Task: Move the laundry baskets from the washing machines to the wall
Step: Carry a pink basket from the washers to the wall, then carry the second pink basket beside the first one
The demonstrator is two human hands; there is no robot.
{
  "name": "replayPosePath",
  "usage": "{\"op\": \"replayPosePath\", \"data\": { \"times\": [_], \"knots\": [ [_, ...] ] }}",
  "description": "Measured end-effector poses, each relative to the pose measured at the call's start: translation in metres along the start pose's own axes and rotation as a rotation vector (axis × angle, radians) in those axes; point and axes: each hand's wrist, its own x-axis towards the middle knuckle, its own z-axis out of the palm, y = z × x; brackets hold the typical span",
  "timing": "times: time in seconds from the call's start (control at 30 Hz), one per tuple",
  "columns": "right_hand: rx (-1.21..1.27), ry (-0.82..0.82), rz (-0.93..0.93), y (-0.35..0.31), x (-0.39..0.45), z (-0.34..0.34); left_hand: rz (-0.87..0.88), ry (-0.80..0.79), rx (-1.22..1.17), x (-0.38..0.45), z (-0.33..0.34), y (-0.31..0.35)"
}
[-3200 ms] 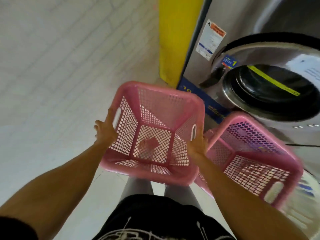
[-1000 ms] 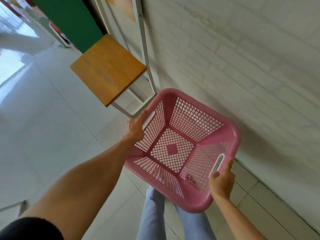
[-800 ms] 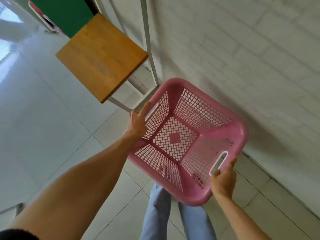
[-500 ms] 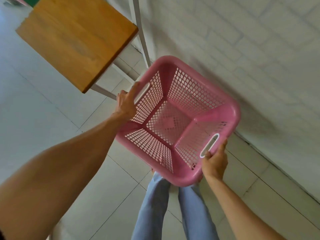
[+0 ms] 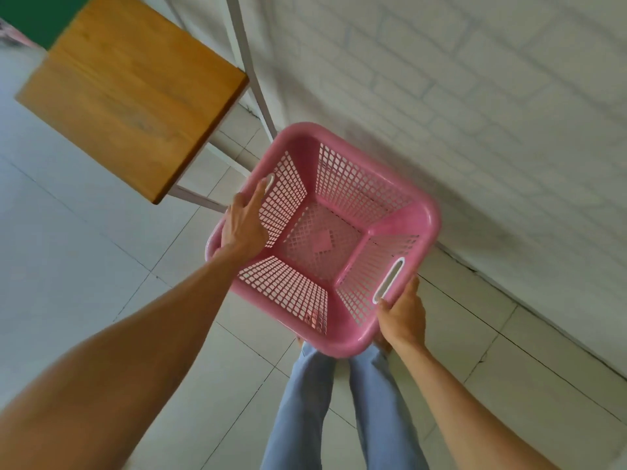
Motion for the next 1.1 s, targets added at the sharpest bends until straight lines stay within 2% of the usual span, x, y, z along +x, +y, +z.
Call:
{"op": "replayPosePath", "data": {
  "times": [0.07, 0.2, 0.3, 0.43, 0.53, 0.77, 1.1],
  "knots": [
    [0.047, -0.01, -0.004, -0.003, -0.02, -0.014, 0.084, -0.052, 0.022, -0.029, -0.005, 0.028],
    [0.061, 0.012, 0.012, 0.0, -0.065, -0.043, 0.232, -0.157, -0.09, -0.098, -0.009, 0.092],
    [0.1, 0.068, 0.039, 0.006, -0.099, -0.072, 0.283, -0.252, -0.111, -0.144, -0.015, 0.14],
    [0.092, 0.165, 0.062, 0.03, -0.141, -0.114, 0.482, -0.372, 0.065, -0.2, -0.021, 0.196],
    [0.134, 0.221, 0.078, 0.065, -0.166, -0.145, 0.556, -0.437, 0.114, -0.238, -0.019, 0.235],
    [0.32, 0.357, 0.263, 0.212, -0.223, -0.223, 0.801, -0.517, 0.288, -0.354, 0.032, 0.349],
    [0.62, 0.66, 0.489, 0.445, -0.314, -0.293, 1.191, -0.711, 0.373, -0.573, 0.164, 0.495]
  ]
}}
